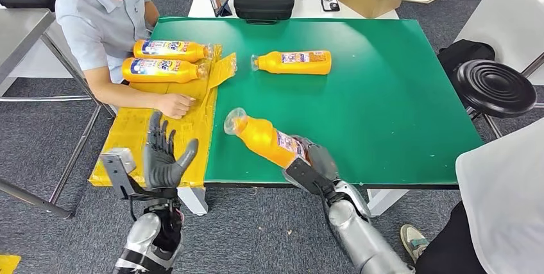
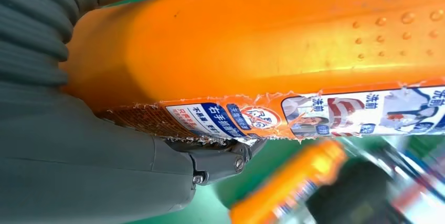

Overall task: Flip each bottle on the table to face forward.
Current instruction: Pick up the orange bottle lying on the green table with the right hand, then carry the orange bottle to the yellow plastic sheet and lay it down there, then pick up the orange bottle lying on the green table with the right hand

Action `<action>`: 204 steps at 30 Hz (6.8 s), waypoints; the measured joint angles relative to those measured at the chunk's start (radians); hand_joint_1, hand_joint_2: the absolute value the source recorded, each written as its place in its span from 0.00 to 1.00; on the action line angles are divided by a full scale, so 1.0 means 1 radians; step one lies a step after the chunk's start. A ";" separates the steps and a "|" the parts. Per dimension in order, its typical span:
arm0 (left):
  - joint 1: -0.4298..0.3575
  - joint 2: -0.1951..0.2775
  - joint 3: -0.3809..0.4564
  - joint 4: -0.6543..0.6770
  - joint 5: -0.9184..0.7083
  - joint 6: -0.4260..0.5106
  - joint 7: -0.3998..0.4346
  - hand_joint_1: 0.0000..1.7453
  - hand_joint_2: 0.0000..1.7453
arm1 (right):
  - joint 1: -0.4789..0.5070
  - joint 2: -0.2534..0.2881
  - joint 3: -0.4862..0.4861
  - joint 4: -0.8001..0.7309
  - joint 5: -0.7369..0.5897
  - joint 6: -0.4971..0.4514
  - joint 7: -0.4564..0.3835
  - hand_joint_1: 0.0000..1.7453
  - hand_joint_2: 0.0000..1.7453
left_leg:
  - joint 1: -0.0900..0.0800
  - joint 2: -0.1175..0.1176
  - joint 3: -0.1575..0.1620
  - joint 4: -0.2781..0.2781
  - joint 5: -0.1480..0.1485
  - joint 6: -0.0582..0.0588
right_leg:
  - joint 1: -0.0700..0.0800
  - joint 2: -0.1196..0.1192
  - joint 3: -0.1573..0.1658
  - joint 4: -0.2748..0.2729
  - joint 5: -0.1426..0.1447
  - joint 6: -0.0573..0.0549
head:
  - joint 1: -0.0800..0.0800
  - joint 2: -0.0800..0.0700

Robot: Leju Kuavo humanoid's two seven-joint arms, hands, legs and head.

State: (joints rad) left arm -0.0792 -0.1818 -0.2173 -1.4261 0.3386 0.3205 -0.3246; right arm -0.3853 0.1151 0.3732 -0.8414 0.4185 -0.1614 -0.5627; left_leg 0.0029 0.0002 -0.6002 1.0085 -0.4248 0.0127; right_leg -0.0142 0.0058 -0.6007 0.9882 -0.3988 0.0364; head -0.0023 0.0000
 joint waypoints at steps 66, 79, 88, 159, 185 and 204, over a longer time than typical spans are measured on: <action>-0.012 -0.014 -0.189 0.124 0.101 -0.302 -0.023 0.06 1.00 | 0.100 0.052 0.274 -0.201 -0.045 0.058 -0.005 0.93 1.00 | -0.001 -0.003 -0.011 0.000 0.000 0.001 | -0.002 -0.001 -0.010 0.000 0.000 0.000 | 0.000 0.000; -0.014 -0.018 -0.170 0.124 0.123 -0.330 -0.029 1.00 1.00 | 0.082 0.051 0.291 -0.178 -0.055 0.087 -0.010 0.00 1.00 | -0.001 -0.003 -0.011 0.000 0.000 0.001 | -0.002 -0.001 -0.010 0.000 0.000 0.000 | 0.000 0.000; -0.042 -0.018 -0.159 0.137 0.140 -0.284 0.019 1.00 1.00 | 0.089 0.051 0.297 -0.176 -0.055 0.042 -0.011 0.00 0.00 | -0.001 -0.003 -0.011 0.000 0.000 0.001 | -0.002 -0.001 -0.010 0.000 0.000 0.000 | 0.000 0.000; -0.688 0.087 0.070 1.101 -1.557 -0.134 0.420 0.01 1.00 | 0.094 0.061 0.488 -0.263 0.070 -0.031 -0.123 0.00 0.00 | 0.000 -0.003 -0.011 0.000 0.001 0.000 | 0.000 -0.004 -0.010 0.001 0.001 -0.001 | 0.000 0.000; -0.629 0.028 0.253 0.997 -1.010 -0.381 -0.180 0.00 0.00 | 0.098 0.050 0.506 -0.254 0.037 -0.069 -0.135 0.00 0.00 | -0.001 -0.006 -0.007 0.000 0.002 0.001 | -0.002 -0.007 -0.004 0.000 0.001 0.000 | 0.000 0.000; -0.358 0.081 0.149 0.451 -0.573 -0.279 -0.154 0.00 1.00 | 0.164 0.035 0.479 -0.267 0.069 -0.044 -0.135 0.00 0.00 | -0.001 -0.005 -0.012 0.000 0.002 0.001 | -0.001 -0.007 -0.009 0.000 0.000 -0.001 | 0.000 0.000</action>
State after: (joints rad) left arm -0.4371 -0.1006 -0.0687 -0.9748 -0.2341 0.0419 -0.4790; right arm -0.2214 0.1499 0.8525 -1.1084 0.4875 -0.2056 -0.6976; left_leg 0.0022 -0.0050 -0.6120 1.0085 -0.4227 0.0138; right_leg -0.0152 -0.0012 -0.6097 0.9886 -0.3986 0.0358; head -0.0019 0.0000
